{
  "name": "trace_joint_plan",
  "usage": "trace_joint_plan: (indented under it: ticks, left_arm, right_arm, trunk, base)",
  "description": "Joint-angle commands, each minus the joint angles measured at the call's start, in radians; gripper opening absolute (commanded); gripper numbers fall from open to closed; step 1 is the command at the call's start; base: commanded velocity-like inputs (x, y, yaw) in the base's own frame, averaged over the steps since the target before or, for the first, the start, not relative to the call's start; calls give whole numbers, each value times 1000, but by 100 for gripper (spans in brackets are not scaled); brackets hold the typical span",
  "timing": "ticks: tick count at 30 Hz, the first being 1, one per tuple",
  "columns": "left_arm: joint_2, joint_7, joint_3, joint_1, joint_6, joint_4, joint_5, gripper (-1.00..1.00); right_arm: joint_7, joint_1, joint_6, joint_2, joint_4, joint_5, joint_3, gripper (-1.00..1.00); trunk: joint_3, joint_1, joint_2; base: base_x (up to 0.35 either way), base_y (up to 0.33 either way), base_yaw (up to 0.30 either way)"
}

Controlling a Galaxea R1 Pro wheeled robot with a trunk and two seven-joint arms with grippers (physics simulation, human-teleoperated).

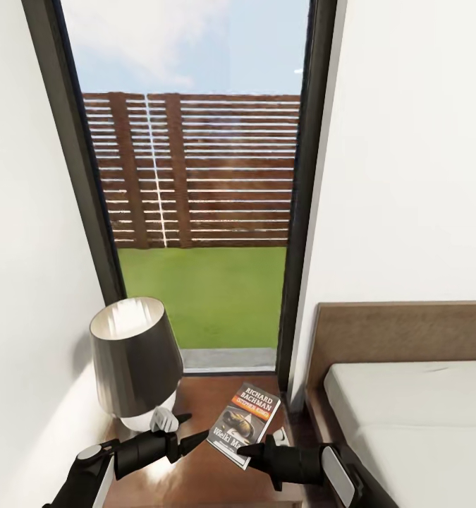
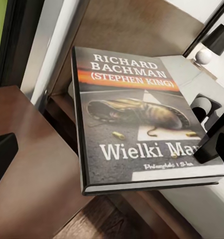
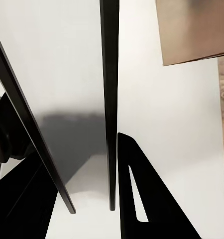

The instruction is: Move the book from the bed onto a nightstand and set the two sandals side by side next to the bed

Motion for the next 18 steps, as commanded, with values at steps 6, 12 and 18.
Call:
trace_joint_plan:
  ticks: [6,12,18]
  left_arm:
    - [-2,-8,5,-1,11,-2,-7,100]
    - [-2,-8,5,-1,11,-2,-7,100]
    - [-2,-8,5,-1,11,-2,-7,100]
  right_arm:
    - [7,-1,4,1,0,6,-6,-100]
    - [7,-1,4,1,3,6,-7,-100]
    - [8,-1,7,0,37,2,-9,-100]
  trunk:
    - [-20,23,-43]
    - [-39,46,-85]
    - [-58,69,-127]
  base:
    - [0,0,0]
    - [0,0,0]
    - [0,0,0]
